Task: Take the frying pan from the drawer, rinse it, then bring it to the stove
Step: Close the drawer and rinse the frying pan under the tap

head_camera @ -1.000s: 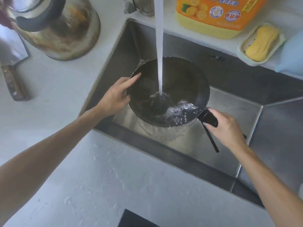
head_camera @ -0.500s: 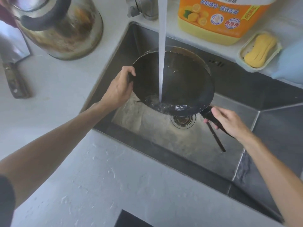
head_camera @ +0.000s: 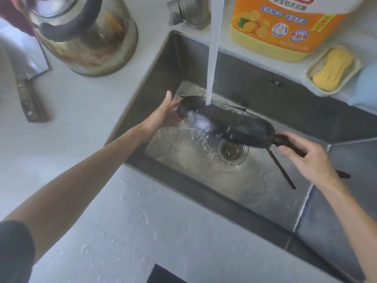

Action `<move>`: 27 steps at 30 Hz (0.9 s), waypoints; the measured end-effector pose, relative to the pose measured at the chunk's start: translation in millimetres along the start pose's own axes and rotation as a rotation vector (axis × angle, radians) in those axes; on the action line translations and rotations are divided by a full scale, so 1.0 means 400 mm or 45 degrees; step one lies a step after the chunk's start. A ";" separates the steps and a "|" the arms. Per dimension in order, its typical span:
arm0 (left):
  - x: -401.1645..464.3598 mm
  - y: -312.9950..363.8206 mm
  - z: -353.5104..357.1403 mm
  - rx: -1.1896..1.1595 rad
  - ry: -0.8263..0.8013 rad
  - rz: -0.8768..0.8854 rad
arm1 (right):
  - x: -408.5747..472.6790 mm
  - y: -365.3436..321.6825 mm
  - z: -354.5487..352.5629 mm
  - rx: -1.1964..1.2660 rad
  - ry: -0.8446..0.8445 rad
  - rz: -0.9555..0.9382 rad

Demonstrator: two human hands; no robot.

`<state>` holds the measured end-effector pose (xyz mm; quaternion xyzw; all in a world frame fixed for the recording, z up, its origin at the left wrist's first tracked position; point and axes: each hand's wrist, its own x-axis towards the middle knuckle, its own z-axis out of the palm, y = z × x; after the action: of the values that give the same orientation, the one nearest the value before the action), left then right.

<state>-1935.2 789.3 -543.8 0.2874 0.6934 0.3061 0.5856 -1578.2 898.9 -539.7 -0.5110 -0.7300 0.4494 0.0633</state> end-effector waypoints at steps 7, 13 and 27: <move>0.004 -0.048 -0.012 0.006 -0.020 0.147 | 0.002 -0.018 -0.023 -0.204 0.072 -0.132; -0.034 0.063 -0.044 0.106 0.130 0.436 | 0.010 -0.018 0.053 -0.045 0.021 -0.114; -0.057 0.030 -0.070 0.032 0.219 0.020 | 0.089 -0.022 0.071 -0.060 -0.262 -0.132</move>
<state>-1959.1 777.4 -516.5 0.2727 0.7426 0.3255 0.5180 -1616.9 910.2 -563.0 -0.4249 -0.7686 0.4783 -0.0010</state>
